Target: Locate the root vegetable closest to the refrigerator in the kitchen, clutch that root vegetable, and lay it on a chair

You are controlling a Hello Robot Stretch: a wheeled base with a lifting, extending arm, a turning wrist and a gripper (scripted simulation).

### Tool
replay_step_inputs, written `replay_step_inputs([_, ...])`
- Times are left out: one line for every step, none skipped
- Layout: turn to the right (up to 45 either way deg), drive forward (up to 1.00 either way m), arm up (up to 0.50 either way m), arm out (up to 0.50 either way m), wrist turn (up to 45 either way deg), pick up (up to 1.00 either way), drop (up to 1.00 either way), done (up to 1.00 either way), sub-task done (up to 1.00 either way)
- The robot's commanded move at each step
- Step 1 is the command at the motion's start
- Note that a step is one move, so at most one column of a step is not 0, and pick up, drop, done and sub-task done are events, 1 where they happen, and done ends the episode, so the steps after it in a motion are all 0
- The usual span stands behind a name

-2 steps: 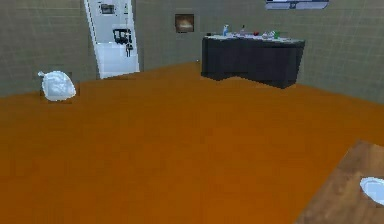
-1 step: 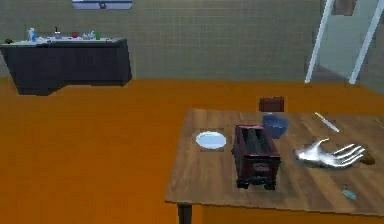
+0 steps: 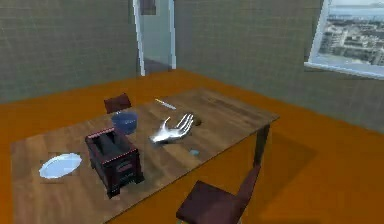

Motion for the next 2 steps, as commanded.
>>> replay_step_inputs([39.0,0.00,0.00,0.00,0.0,0.00,0.00,0.00,0.00])
replay_step_inputs([0.0,0.90,0.00,0.00,0.0,0.00,0.00,0.00,0.00])
